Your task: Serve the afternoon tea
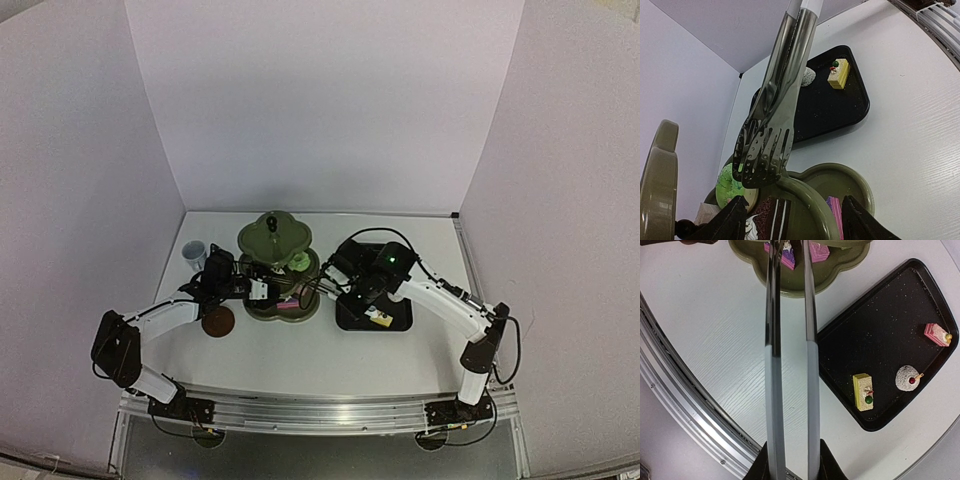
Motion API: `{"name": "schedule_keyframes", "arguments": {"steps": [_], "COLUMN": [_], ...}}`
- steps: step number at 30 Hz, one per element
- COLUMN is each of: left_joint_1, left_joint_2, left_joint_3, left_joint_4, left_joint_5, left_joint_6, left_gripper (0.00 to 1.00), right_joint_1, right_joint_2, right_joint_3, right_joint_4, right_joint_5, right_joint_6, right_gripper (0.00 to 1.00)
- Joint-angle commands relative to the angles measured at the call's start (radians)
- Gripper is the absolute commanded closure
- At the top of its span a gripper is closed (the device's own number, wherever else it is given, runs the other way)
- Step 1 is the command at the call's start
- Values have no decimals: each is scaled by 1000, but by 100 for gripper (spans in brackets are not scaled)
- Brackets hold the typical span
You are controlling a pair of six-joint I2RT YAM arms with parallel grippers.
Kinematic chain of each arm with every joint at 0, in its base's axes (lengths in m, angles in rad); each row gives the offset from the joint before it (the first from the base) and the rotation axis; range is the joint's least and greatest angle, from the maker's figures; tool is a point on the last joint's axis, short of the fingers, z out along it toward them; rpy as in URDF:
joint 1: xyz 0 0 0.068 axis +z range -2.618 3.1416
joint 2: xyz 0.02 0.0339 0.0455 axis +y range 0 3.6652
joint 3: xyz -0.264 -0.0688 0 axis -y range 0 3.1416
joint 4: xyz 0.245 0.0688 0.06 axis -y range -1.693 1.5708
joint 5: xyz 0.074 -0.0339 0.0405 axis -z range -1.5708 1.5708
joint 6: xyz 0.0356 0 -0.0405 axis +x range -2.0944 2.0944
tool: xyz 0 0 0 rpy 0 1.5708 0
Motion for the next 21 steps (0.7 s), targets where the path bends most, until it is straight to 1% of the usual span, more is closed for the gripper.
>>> {"name": "schedule_keyframes", "arguments": {"steps": [1, 4, 7, 13, 17, 21], "left_joint_1": [-1, -1, -1, -2, -1, -1], "left_joint_2": [-33, -43, -65, -156, -220, -282], "left_joint_3": [9, 9, 8, -13, -37, -65], "left_joint_4": [-17, -17, -22, -46, -76, -123], "left_joint_5": [-6, -6, -8, -9, -41, -98], "left_joint_6": [13, 0, -30, -116, -189, -274], "left_gripper": [36, 36, 36, 36, 35, 34], "right_joint_1": [-12, -39, -76, -119, -171, -253], "right_joint_2": [-72, -86, -110, -169, -206, -254], "right_joint_3": [3, -5, -39, -107, -138, -221], "right_joint_4": [-11, -12, -16, -10, -10, -21], "right_joint_5": [49, 87, 93, 103, 156, 169], "right_joint_6": [33, 83, 125, 206, 282, 383], "right_gripper": [80, 83, 83, 84, 86, 86]}}
